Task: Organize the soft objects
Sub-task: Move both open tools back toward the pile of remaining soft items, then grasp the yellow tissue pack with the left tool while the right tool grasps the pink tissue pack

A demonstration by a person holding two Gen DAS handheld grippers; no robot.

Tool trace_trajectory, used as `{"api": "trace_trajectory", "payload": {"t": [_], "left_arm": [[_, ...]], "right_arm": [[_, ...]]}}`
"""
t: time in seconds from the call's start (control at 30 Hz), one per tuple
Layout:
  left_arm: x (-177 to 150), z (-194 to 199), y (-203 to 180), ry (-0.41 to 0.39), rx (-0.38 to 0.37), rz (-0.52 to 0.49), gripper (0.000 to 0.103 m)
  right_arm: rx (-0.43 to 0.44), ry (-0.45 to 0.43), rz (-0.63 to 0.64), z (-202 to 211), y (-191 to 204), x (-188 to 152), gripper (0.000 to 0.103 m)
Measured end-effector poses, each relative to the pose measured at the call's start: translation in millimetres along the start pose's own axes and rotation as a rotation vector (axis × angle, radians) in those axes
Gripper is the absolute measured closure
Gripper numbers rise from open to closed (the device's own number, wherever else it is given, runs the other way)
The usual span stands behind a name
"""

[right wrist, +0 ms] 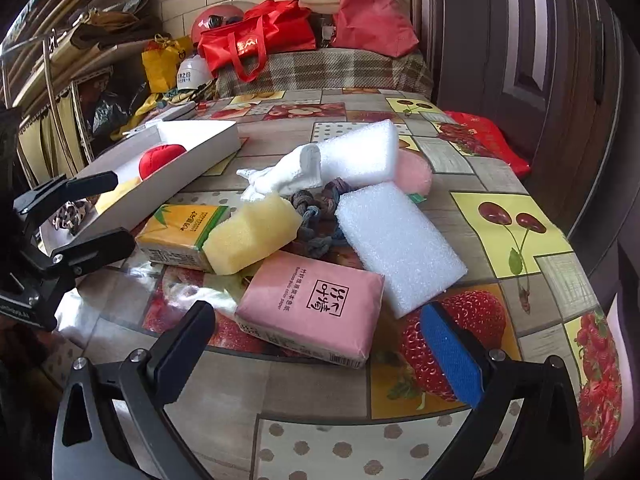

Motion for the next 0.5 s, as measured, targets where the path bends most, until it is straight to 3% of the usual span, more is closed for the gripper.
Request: {"api": "trace_trajectory", "payload": {"t": [0.17,0.3,0.47,0.5], "left_arm": [[2.2,-27.8,-4.7,0.075,0.025,-0.034,0.000],[1.1,-45.2,-2.9,0.143,0.003,-0.011,0.000],[-9.7,-60.1,-8.0,0.229,0.012,-0.041,0.001],[-11.6,-61.6,-10.7,0.238,0.016,-0.057,0.001]], "right_arm": [[-0.033,0.101,0.033,-21.0,4.7,1.8,0.000],[-0.046,0.120,-0.004,-27.1,-7.7,2.2,0.001],[0.021,0.083,-0.088,-19.9,-19.5,-3.9,0.024],[0.050,0.076,-0.119,-18.8,-22.4,-5.0,0.024]]}}
Point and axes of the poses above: each gripper's, at about its wrist camera, not at the fingertips, and z roughly against the way its jaws point, y to its left, x to its top, the point moved 7 cm from there along -z, roughly the way its jaws point, and after that the axes turned 10 degrees about z, right-handed, at the moved point
